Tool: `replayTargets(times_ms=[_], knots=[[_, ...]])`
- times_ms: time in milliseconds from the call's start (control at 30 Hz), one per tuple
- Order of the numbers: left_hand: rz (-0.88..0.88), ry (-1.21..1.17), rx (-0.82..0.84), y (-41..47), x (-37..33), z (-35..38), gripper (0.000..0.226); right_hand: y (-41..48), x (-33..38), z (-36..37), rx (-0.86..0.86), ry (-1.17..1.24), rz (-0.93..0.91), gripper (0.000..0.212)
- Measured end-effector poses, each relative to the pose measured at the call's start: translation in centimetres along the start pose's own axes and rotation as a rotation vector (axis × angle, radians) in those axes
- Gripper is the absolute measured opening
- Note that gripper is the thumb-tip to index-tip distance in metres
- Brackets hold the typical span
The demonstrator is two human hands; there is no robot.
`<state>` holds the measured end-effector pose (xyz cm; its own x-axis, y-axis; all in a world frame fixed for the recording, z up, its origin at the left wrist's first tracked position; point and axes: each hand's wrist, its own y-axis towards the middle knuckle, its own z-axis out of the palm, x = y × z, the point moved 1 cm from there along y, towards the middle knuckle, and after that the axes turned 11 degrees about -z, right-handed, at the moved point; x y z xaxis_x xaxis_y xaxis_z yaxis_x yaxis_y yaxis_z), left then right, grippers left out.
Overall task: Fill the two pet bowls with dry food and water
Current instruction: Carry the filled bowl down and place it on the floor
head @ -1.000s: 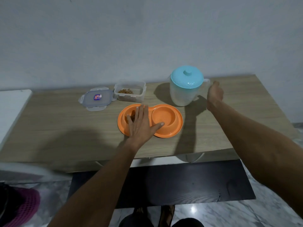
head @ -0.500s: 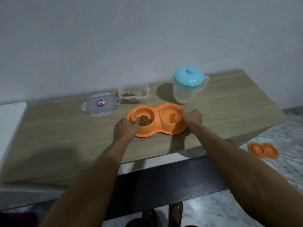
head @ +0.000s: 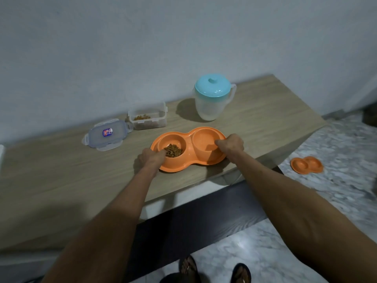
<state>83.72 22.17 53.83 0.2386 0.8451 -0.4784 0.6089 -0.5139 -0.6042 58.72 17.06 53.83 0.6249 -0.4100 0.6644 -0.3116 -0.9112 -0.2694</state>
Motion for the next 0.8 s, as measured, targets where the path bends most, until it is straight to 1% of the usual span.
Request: replayTargets(times_ms=[167,367,500,600,700,800], knots=[[0.039,-0.049,0.045,-2.9,-1.3,2.9,0.05,-0.7,-3.0,-4.2,-0.041,0.045,0.015,0.041],[0.129,-0.058,0.076,-9.2,-4.7,8.8,0.053,-0.5,-8.5,-12.1,-0.123,0.134,0.028,0.043],[0.211,-0.027,0.091,-14.8,-6.9,14.4,0.052,-0.3,-13.9,-18.8,-0.182,0.167,0.045,0.042],[0.243,-0.026,0.095,-19.5,-7.9,19.2,0.052,0.1,-18.8,-23.9,-0.191,0.171,0.071,0.044],[0.263,-0.012,0.112,-24.2,-8.7,24.7,0.053,0.6,-23.4,-29.4,-0.223,0.185,0.075,0.036],[0.282,-0.011,0.175,-28.8,-9.7,30.6,0.052,1.4,-28.2,-34.8,-0.256,0.173,0.091,0.035]])
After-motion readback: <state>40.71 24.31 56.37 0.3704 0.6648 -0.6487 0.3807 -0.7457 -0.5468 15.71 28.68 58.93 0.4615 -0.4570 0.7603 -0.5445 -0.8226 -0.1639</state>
